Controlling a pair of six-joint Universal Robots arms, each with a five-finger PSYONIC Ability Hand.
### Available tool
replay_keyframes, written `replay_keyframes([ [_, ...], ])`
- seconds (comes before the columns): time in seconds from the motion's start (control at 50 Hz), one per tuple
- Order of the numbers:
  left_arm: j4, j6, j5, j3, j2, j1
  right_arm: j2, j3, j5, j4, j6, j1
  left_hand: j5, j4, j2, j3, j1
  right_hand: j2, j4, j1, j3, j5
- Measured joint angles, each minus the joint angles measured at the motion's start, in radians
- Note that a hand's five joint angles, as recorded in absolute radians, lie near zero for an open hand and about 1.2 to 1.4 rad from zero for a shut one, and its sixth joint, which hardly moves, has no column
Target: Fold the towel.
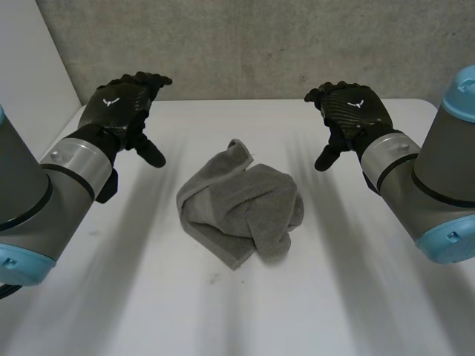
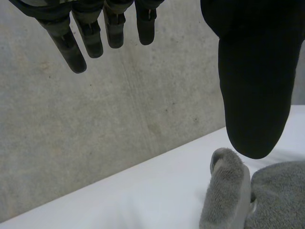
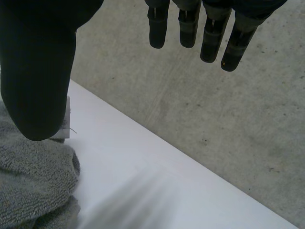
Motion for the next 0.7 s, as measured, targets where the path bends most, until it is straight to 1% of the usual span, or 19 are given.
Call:
replay_keyframes([
  [0.14, 0.012, 0.004, 0.000, 0.015, -0.066, -0.001, 0.017, -0.004, -0.013, 0.021, -0.017, 0.003, 0.000, 0.005, 0.004, 0.015, 0.000, 0.000, 0.000, 0.000, 0.000, 0.000],
  [0.34, 0.028, 0.006, 0.001, 0.143, -0.285, -0.011, 0.103, -0.043, -0.076, 0.098, -0.015, 0.005, 0.000, 0.015, 0.012, 0.024, 0.013, 0.000, 0.000, 0.000, 0.000, 0.000],
  [0.38, 0.028, 0.005, 0.001, 0.155, -0.303, -0.011, 0.111, -0.046, -0.078, 0.100, -0.014, 0.005, 0.000, 0.015, 0.013, 0.025, 0.013, 0.000, 0.000, 0.000, 0.000, 0.000],
  [0.42, 0.024, 0.005, 0.001, 0.219, -0.397, -0.015, 0.167, -0.062, -0.086, 0.106, -0.011, 0.004, 0.000, 0.024, 0.022, 0.035, 0.022, 0.000, 0.000, 0.000, 0.000, 0.000],
  [0.46, 0.022, 0.004, 0.002, 0.235, -0.420, -0.016, 0.181, -0.066, -0.087, 0.106, -0.011, 0.003, 0.000, 0.027, 0.026, 0.038, 0.026, 0.000, 0.000, 0.000, 0.000, 0.000],
  [0.48, 0.018, 0.004, 0.009, 0.266, -0.471, -0.017, 0.216, -0.078, -0.089, 0.105, -0.009, 0.003, 0.018, 0.047, 0.044, 0.056, 0.048, 0.000, 0.000, 0.000, 0.000, 0.000],
  [0.5, 0.018, 0.004, 0.009, 0.266, -0.471, -0.017, 0.216, -0.078, -0.089, 0.105, -0.009, 0.003, 0.018, 0.047, 0.044, 0.056, 0.048, 0.000, 0.000, 0.000, 0.000, 0.000],
  [0.54, 0.011, 0.004, 0.026, 0.297, -0.521, -0.019, 0.268, -0.095, -0.093, 0.104, -0.007, 0.002, 0.039, 0.064, 0.062, 0.074, 0.064, 0.000, 0.000, 0.000, 0.000, 0.000],
  [0.58, 0.000, 0.004, 0.056, 0.324, -0.564, -0.020, 0.310, -0.109, -0.102, 0.099, -0.005, 0.002, 0.103, 0.130, 0.131, 0.138, 0.135, 0.000, 0.000, 0.000, 0.000, 0.000],
  [0.62, -0.013, 0.004, 0.088, 0.350, -0.597, -0.020, 0.342, -0.121, -0.112, 0.091, -0.003, 0.002, 0.115, 0.141, 0.141, 0.153, 0.146, 0.000, 0.000, 0.000, 0.000, 0.000],
  [0.64, -0.017, 0.004, 0.098, 0.358, -0.606, -0.020, 0.352, -0.124, -0.115, 0.085, -0.002, 0.003, 0.218, 0.244, 0.242, 0.253, 0.254, 0.000, 0.000, 0.000, 0.000, 0.000],
  [0.66, -0.020, 0.004, 0.107, 0.366, -0.613, -0.020, 0.362, -0.128, -0.118, 0.078, 0.000, 0.003, 0.233, 0.260, 0.268, 0.268, 0.273, 0.024, 0.017, 0.017, 0.021, 0.019],
  [0.68, -0.027, 0.004, 0.122, 0.382, -0.624, -0.019, 0.376, -0.135, -0.123, 0.062, 0.004, 0.003, 0.369, 0.426, 0.422, 0.434, 0.423, 0.087, 0.073, 0.066, 0.086, 0.077],
  [0.7, -0.029, 0.004, 0.128, 0.390, -0.627, -0.019, 0.382, -0.138, -0.125, 0.051, 0.006, 0.003, 0.494, 0.528, 0.548, 0.535, 0.564, 0.226, 0.200, 0.189, 0.217, 0.200],
])
